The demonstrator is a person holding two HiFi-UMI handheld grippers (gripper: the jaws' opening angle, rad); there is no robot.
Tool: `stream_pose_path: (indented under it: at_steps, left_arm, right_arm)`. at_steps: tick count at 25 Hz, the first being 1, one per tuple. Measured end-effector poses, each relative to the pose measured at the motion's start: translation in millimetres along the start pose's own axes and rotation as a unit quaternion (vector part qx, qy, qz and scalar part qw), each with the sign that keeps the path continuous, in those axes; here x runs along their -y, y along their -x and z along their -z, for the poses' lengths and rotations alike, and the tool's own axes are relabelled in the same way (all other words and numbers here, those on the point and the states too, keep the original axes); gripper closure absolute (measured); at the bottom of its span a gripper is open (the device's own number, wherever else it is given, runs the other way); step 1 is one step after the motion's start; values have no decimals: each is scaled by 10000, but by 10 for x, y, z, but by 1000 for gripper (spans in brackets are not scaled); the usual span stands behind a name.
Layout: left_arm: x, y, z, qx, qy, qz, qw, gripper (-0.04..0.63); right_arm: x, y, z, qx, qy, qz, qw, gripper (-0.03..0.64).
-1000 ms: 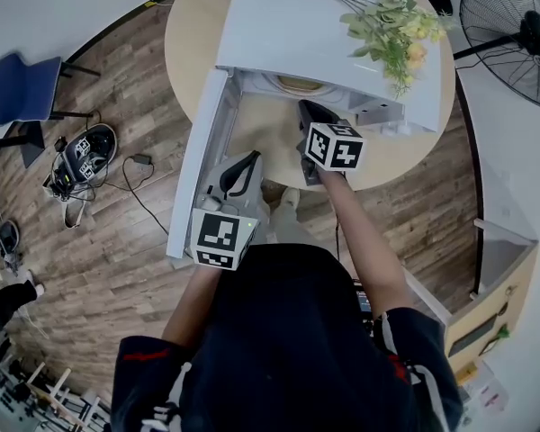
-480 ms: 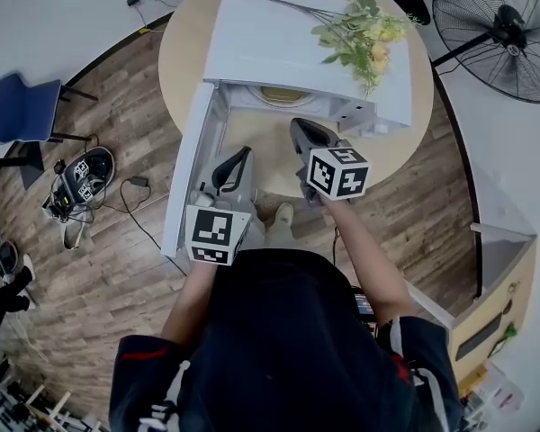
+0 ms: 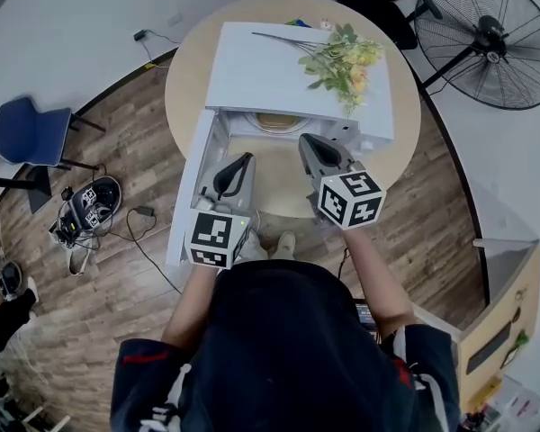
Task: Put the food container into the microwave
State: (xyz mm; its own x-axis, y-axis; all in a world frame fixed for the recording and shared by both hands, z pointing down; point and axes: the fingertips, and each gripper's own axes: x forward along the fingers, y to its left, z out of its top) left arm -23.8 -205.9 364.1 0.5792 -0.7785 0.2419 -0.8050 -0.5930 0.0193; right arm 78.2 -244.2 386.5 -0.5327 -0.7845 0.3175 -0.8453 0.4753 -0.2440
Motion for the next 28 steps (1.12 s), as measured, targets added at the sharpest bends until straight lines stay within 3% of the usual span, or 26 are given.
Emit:
stream_pose_path:
  at_steps: [8,18,28]
  left_arm:
    - [-24,33,-318,290,-258,-48,9992,577]
    - [46,72,-551,538,-241,45,9983,578]
    - [97,114,-606,606,-102,63,9981,578]
  right_arm:
    - [-55,283,-414,568,229,88,9981,606]
    - [-92,527,-613,967,568,353,9931,606]
    - [-98,631,-625,1071,480,352,9925,606]
